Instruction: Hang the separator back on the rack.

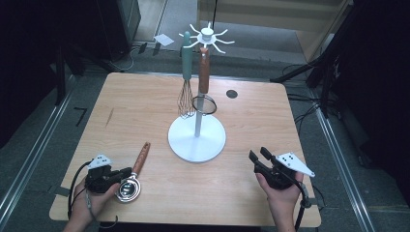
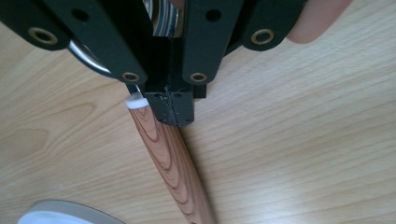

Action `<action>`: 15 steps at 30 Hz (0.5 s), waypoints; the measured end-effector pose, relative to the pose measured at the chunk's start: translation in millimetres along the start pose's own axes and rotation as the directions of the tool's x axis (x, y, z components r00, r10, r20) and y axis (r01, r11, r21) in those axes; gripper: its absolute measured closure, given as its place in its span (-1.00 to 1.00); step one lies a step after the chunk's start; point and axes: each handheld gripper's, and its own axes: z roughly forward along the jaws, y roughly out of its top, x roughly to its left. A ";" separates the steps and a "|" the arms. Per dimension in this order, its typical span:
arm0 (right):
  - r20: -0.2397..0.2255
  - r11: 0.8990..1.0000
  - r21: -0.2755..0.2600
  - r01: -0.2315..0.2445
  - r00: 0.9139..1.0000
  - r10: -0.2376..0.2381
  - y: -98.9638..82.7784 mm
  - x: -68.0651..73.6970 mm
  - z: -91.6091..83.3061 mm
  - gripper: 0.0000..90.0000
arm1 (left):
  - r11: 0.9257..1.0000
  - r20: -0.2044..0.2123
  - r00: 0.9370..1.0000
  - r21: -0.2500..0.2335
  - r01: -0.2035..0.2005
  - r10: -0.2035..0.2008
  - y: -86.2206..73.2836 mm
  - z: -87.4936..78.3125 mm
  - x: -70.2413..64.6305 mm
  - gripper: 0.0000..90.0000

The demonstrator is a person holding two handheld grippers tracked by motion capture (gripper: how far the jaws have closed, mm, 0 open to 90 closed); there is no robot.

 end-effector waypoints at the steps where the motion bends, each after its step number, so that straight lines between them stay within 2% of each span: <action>1: 0.005 1.000 -0.001 0.000 1.000 0.000 -1.1 0.1 0.4 0.16 | 1.000 0.000 1.000 -0.001 -0.003 0.003 -0.2 0.6 -1.5 1.00; 11: 0.028 1.000 0.021 0.016 0.999 -0.016 -15.5 3.8 5.0 0.11 | 1.000 0.024 1.000 -0.001 0.002 -0.002 0.3 5.4 -8.7 1.00; 15: 0.036 0.999 0.037 -0.004 0.999 0.003 -23.9 2.0 9.6 0.07 | 1.000 0.038 0.999 0.003 0.005 -0.005 0.7 7.1 -11.6 1.00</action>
